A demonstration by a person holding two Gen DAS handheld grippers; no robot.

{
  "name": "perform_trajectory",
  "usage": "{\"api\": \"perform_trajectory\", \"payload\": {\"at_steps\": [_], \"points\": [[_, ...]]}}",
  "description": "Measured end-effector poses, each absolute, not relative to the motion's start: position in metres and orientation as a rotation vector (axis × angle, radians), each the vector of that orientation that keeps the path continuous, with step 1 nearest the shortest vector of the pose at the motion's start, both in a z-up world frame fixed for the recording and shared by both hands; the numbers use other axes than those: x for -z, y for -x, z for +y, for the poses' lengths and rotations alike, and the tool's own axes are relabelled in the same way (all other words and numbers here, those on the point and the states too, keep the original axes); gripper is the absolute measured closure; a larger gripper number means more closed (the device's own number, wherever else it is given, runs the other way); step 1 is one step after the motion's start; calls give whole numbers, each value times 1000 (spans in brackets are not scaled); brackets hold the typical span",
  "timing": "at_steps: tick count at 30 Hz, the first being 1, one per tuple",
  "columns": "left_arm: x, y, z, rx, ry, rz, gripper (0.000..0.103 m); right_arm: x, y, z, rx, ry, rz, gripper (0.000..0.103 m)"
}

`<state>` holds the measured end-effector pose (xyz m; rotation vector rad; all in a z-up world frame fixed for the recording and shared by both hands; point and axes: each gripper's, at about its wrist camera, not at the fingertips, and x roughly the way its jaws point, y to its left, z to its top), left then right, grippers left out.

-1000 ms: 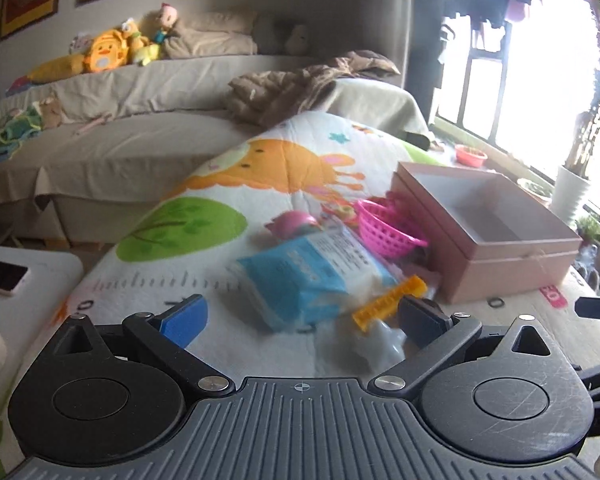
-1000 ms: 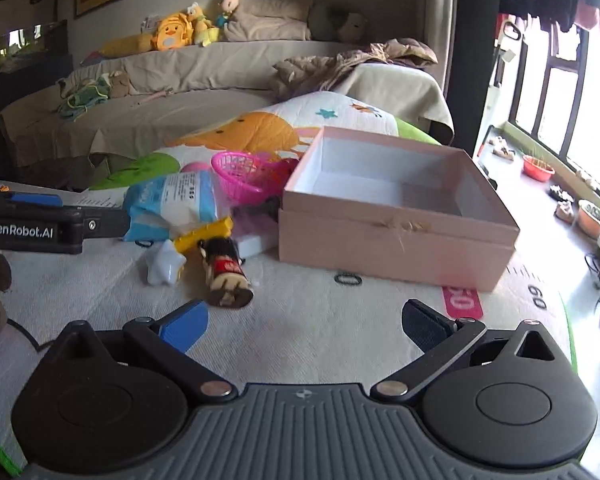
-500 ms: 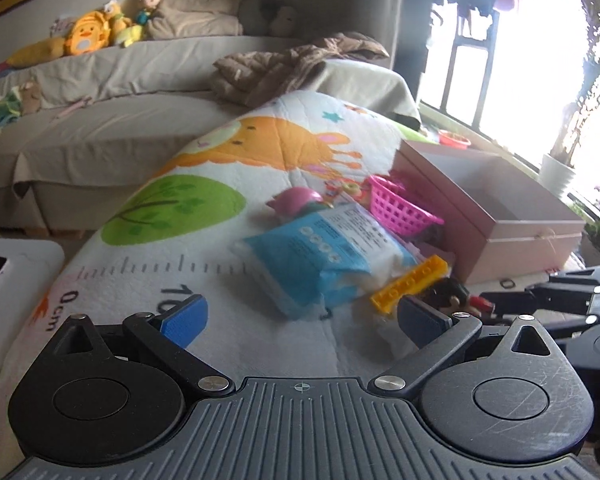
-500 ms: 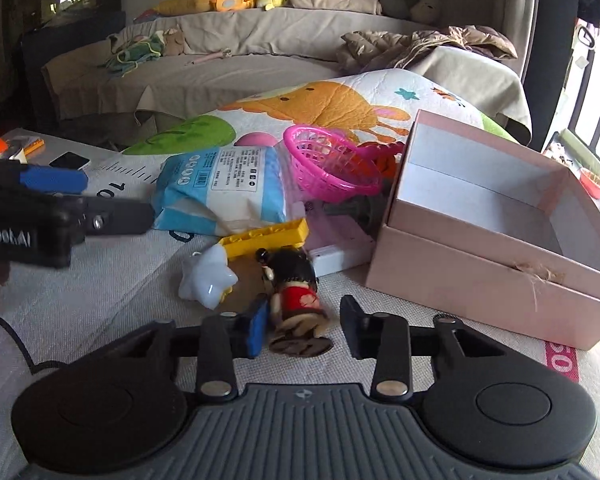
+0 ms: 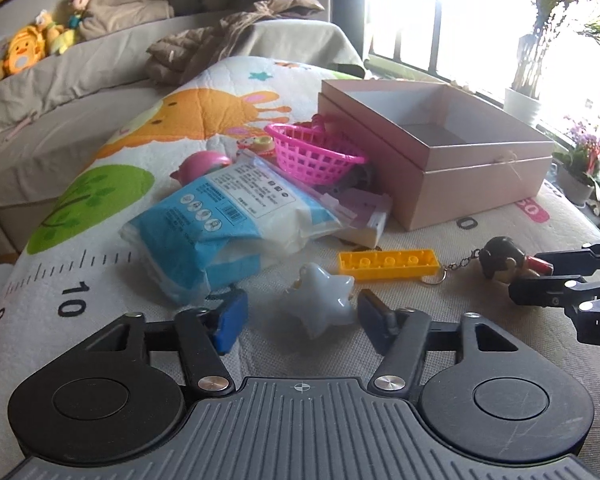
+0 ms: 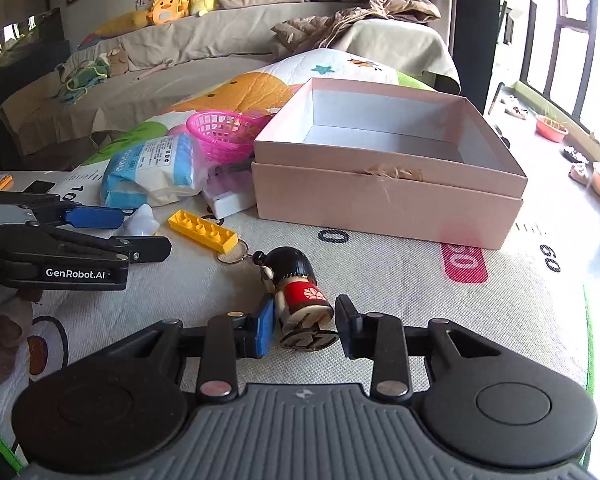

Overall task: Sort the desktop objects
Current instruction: 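Grasp the white star with the left gripper while the right grasps the doll figure, then lift the star and doll and carry both toward the pink box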

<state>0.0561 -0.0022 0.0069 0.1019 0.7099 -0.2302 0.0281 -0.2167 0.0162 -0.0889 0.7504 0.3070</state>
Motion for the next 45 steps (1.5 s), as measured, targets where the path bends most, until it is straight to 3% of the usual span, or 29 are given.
{"api": "perform_trajectory", "payload": {"at_steps": [2, 11, 14, 16, 20, 25, 31, 35, 36, 39, 45], "points": [[-8, -53, 4, 225, -101, 710, 61, -16, -27, -209, -339, 93, 748, 68], [-15, -16, 34, 265, -119, 725, 59, -16, -1, -164, -585, 158, 750, 68], [-15, -21, 36, 221, -115, 719, 46, -15, 2, -160, -567, 187, 733, 65], [-14, -28, 36, 201, -112, 721, 44, -17, -3, -165, -520, 175, 729, 56], [-14, -34, 37, 164, -135, 698, 30, -21, -11, -182, -393, 175, 706, 44], [-13, -39, 49, 82, -146, 689, 26, -22, -18, -199, -340, 136, 698, 27], [-20, -42, 66, 30, -118, 680, 22, -19, -29, -179, -417, 116, 690, 24], [-27, -31, 74, 98, -61, 656, 14, -13, -39, -156, -453, 136, 706, 24], [-28, -28, 75, 119, -52, 658, 13, -13, -37, -152, -469, 151, 707, 28], [-28, -24, 69, 167, -45, 670, 11, -17, -24, -147, -573, 197, 713, 55], [-17, -33, 49, 188, -82, 698, 16, -23, -15, -159, -537, 189, 688, 55]]}}
